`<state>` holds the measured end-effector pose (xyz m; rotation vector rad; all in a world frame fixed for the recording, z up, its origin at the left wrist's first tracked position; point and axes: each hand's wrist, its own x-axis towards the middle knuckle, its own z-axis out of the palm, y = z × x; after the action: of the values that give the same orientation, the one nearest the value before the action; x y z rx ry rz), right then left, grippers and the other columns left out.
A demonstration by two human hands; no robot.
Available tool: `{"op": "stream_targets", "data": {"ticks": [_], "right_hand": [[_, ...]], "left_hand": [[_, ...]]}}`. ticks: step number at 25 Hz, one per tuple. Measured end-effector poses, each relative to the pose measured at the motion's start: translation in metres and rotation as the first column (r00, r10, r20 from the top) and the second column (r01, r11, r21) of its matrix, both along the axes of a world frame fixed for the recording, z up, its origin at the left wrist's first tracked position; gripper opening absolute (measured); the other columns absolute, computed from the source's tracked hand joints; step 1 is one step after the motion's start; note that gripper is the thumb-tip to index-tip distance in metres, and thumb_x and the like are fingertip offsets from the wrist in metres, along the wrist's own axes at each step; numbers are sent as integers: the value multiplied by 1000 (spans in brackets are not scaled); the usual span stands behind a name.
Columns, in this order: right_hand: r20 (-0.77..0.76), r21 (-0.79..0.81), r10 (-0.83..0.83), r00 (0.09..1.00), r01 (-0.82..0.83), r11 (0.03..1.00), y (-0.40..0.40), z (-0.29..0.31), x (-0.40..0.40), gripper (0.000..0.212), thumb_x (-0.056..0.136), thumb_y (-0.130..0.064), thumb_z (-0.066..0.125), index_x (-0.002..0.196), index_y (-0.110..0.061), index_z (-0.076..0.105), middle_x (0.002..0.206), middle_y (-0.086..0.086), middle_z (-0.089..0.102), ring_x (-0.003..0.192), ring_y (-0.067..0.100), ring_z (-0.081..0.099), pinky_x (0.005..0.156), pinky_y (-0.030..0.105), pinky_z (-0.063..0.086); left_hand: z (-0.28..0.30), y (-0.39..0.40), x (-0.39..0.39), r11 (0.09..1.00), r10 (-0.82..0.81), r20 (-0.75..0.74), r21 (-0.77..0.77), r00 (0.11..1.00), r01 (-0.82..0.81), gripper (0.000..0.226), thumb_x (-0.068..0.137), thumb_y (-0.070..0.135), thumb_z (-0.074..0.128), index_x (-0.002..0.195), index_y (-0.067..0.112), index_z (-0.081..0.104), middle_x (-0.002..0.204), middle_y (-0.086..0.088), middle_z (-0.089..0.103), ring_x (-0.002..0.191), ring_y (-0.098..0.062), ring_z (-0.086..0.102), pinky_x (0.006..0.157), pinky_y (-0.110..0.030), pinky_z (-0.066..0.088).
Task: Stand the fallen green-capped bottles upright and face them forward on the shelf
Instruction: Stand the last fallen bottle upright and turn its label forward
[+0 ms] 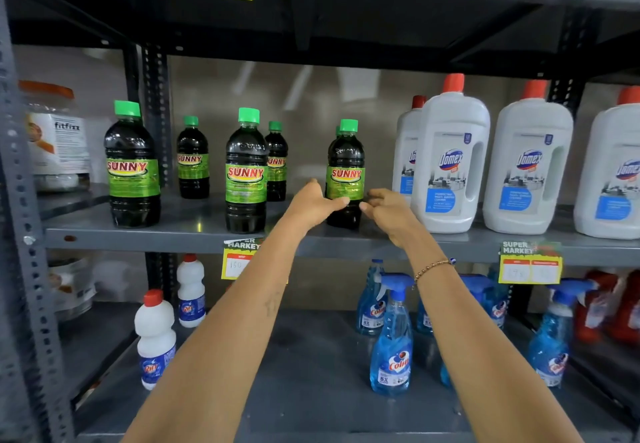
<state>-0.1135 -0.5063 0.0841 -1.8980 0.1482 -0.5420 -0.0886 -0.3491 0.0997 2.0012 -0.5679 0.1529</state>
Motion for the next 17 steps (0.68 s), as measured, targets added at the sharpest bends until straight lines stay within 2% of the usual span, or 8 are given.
{"op": "stream_targets", "data": {"ticks": [1,3,4,8,13,17], "right_hand": [[-4,-15,15,1000,-15,1000,1,1,1,49,92,1,54,139,3,39,138,21,52,127,27,50,106,34,41],[0,-35,36,999,-36,999,2,1,0,41,93,2,52,134,5,47,132,20,57,123,27,54,101,30,44],[12,-39,34,999,-34,999,3,1,-1,39,92,2,53,132,4,50,130,19,59,121,26,56,101,31,44],[47,-60,34,998,-31,998,3,-1,-4,38,90,-2,59,127,1,55,126,17,63,116,24,59,104,38,46],[84,-125,68,994,-57,990,3,-3,-22,37,89,-6,62,126,-1,57,122,13,64,112,20,60,100,31,46],[109,-103,118,987,-107,989,3,-6,-37,38,88,-9,64,125,-4,58,115,6,65,107,14,60,93,25,47]], "left_hand": [[-3,-1,6,998,-57,-50,-31,997,56,63,86,30,68,138,7,41,124,-2,53,126,-24,48,91,-28,39],[-11,-2,16,996,-86,-12,-24,996,86,41,84,27,71,121,16,58,115,-1,64,114,-22,58,95,-34,45],[-14,-2,18,996,-87,8,-34,996,88,37,83,26,72,117,18,62,113,-2,67,110,-20,60,97,-36,46],[-16,0,19,994,-90,43,-66,995,92,38,81,24,74,117,17,64,113,-4,69,105,-17,62,97,-36,47],[-22,11,9,972,-171,75,-150,983,180,36,78,20,77,113,17,66,102,4,70,102,-11,64,87,-22,48],[-28,19,8,960,-169,80,-212,982,183,54,69,28,84,117,14,63,109,2,70,100,-10,65,90,-27,51]]}}
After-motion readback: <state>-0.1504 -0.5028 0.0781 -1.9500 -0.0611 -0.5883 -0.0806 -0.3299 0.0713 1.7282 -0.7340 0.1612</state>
